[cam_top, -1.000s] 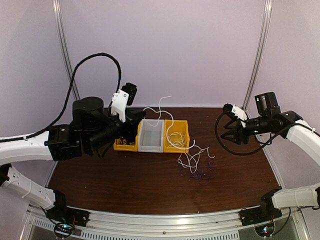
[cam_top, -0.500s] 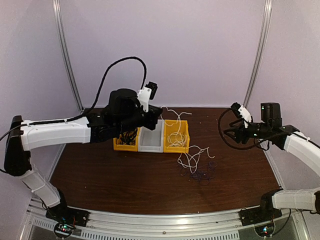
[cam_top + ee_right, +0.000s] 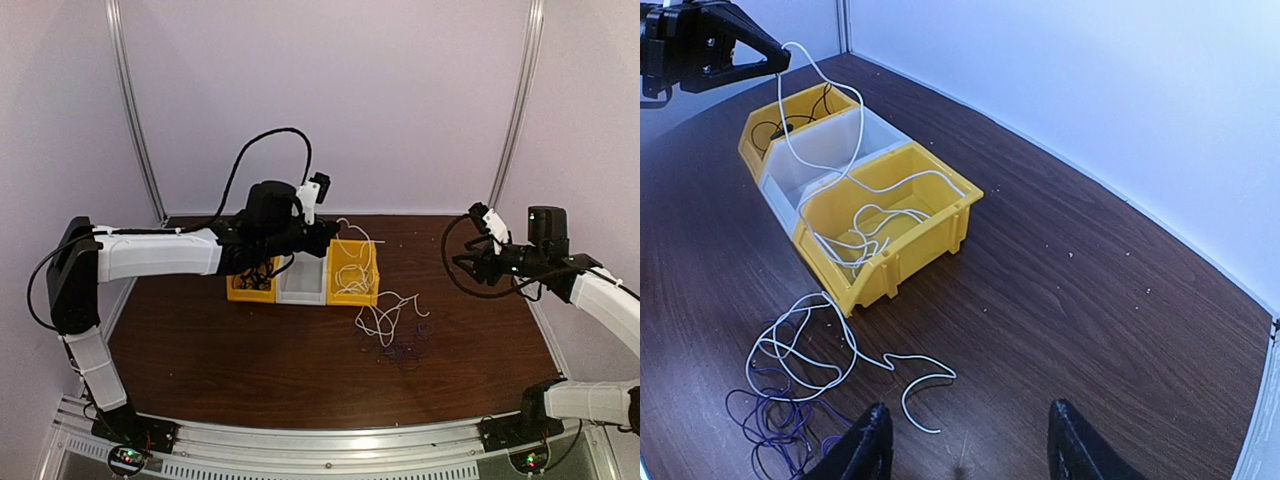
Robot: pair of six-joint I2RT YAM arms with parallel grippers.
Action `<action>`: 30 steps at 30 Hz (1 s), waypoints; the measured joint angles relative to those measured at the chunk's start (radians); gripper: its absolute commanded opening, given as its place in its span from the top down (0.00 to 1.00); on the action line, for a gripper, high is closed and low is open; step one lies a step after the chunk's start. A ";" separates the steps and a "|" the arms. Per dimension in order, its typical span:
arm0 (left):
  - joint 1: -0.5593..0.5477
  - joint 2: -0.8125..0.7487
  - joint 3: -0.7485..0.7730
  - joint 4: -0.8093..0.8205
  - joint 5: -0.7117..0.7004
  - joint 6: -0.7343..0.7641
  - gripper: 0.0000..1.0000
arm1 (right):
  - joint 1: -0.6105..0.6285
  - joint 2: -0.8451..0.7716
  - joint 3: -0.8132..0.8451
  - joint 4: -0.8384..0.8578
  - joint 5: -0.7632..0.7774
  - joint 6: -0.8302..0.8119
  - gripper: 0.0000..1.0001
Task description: Untangle the cables
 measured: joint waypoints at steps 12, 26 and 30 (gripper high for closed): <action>0.072 0.064 0.002 0.013 0.077 -0.058 1.00 | -0.005 0.000 -0.001 0.004 0.000 0.000 0.47; 0.127 0.132 0.048 -0.005 0.142 -0.098 1.00 | -0.024 0.008 -0.001 0.005 0.002 -0.001 0.47; 0.172 0.171 0.087 -0.042 0.145 -0.114 1.00 | -0.032 0.007 -0.001 0.004 0.004 -0.005 0.47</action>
